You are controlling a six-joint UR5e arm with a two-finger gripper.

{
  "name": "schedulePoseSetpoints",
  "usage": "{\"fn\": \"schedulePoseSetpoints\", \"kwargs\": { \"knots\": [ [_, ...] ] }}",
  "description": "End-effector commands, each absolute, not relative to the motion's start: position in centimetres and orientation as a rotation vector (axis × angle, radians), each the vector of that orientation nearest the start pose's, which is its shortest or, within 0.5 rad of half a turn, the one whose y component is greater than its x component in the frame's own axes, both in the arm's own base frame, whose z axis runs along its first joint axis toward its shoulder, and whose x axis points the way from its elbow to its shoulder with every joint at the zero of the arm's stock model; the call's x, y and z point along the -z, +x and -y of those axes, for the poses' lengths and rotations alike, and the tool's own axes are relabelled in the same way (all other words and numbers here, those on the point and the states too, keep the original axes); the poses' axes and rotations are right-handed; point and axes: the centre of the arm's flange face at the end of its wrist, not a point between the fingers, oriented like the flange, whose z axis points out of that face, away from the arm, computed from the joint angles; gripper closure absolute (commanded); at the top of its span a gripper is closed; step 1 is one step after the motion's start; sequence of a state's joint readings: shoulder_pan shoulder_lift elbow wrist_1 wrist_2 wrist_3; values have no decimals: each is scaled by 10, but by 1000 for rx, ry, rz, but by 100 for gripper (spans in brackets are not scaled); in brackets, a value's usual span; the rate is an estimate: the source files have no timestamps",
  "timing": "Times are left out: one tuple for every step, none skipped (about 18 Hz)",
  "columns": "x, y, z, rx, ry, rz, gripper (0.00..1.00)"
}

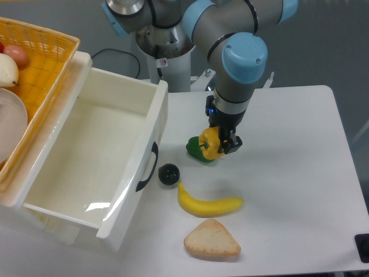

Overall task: Place the yellow pepper in the upper white drawer
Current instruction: 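Close the gripper on the yellow pepper beside the green pepper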

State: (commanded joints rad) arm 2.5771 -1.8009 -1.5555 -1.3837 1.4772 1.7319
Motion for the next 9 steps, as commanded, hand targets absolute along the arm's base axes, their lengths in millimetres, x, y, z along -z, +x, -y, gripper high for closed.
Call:
{"fn": "schedulePoseSetpoints", "kwargs": {
  "knots": [
    [-390,-409,-429,75,-2855,-1084,92],
    [-392,-411,-429,66,-2855,-1082,92],
    [-392,-411,-429,65,-2857,-1083,92],
    [-392,-411,-429,65,-2858,-1081,92],
    [-393,-411,-430,63,-2857,-1083,92],
    [-393,-412,-428,65,-2859,-1078,92],
    [-393,-415,-426,65,-2861,-1069,92],
    [-394,-415,-426,63,-2860,-1066,92],
    [-397,-416,-426,54,-2860,-1064,92]
  ]
}}
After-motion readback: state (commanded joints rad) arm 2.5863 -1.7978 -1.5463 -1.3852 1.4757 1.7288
